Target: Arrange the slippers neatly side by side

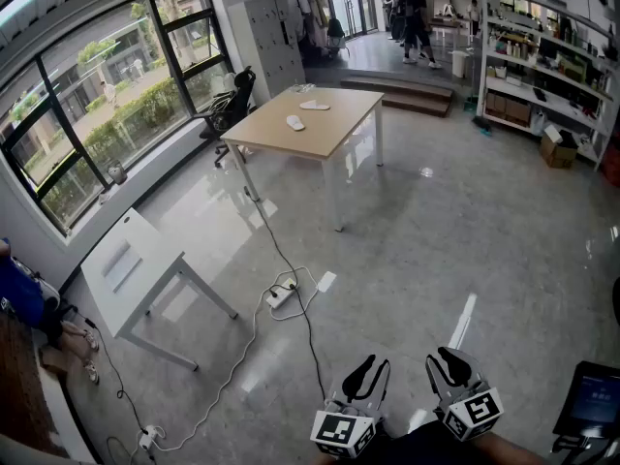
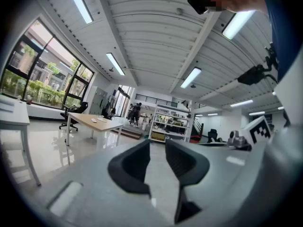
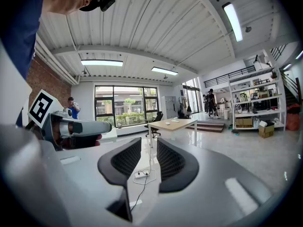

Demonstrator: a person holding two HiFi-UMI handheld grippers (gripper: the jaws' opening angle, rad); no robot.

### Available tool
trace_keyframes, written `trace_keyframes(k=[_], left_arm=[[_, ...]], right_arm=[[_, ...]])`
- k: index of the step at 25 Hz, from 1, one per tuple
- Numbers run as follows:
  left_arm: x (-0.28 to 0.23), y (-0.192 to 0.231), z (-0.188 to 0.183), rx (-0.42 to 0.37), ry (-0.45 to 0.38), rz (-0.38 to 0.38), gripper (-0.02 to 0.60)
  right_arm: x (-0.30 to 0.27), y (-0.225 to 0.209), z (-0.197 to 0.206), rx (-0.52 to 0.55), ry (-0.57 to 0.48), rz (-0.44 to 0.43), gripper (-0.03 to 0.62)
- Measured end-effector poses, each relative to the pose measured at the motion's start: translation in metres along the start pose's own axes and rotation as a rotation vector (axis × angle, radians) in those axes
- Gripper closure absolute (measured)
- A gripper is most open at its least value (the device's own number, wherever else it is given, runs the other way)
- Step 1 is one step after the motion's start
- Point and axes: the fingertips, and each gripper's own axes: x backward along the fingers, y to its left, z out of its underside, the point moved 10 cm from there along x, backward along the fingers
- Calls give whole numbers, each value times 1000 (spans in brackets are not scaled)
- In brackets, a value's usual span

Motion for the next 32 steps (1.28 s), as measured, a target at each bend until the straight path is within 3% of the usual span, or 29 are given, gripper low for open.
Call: trace_keyframes(k=[13,19,32], left_arm=[[-76,55,-23,-40,16,-40,477],[-144,76,-30,-71,34,-109,477],[-324,85,-49,-86,33,-121,474]], right_arm=[[-95,-47,-14,-32,-19,-29,484],[-156,-106,-20,-61,-42,-67,484],[-256,-259,-52,-80,-12,-125,493]])
